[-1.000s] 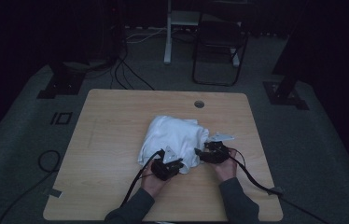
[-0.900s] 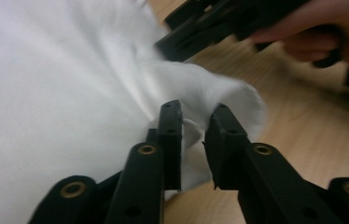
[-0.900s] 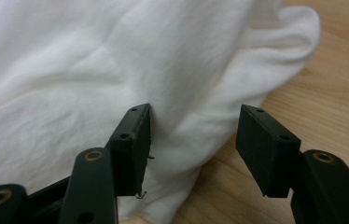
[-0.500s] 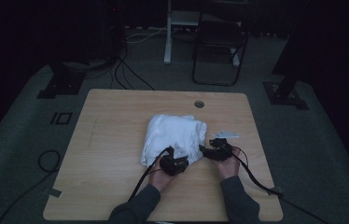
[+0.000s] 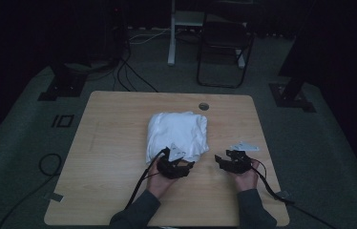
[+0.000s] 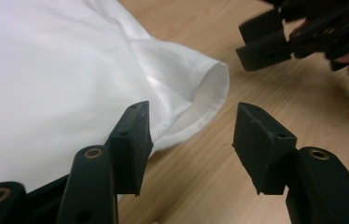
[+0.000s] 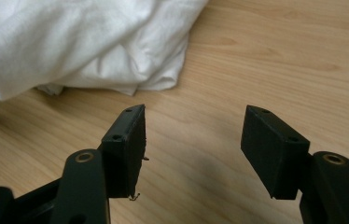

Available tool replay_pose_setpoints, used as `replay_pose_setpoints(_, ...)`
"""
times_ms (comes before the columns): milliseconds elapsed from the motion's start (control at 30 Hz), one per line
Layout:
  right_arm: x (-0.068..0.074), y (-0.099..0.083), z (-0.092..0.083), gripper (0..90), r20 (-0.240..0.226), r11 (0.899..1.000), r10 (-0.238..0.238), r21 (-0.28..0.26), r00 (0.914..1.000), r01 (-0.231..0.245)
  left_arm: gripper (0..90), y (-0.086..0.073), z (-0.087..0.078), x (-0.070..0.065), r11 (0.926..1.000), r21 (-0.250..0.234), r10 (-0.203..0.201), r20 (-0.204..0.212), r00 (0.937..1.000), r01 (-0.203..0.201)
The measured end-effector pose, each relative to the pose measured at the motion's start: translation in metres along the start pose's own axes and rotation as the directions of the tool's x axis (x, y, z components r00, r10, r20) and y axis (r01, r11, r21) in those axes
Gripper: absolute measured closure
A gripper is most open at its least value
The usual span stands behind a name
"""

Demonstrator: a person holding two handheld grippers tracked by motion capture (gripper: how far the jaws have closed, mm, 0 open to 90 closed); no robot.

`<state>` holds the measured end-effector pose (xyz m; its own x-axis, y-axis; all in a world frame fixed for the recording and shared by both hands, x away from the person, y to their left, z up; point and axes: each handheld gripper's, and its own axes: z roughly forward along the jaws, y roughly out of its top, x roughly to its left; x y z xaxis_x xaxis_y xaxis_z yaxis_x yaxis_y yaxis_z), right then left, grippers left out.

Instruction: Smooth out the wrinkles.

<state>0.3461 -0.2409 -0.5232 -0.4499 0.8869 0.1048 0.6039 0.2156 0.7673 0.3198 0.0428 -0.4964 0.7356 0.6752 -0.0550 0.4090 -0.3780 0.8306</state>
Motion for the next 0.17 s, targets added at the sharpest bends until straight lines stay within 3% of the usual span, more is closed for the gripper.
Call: replay_pose_setpoints(167,-0.002,-0.001,-0.002,39.5,-0.006,1.0,0.003,-0.013,1.0,-0.003,44.9,-0.009,-0.022,0.009,0.9995,-0.019,-0.024,-0.027,0.9993,0.024)
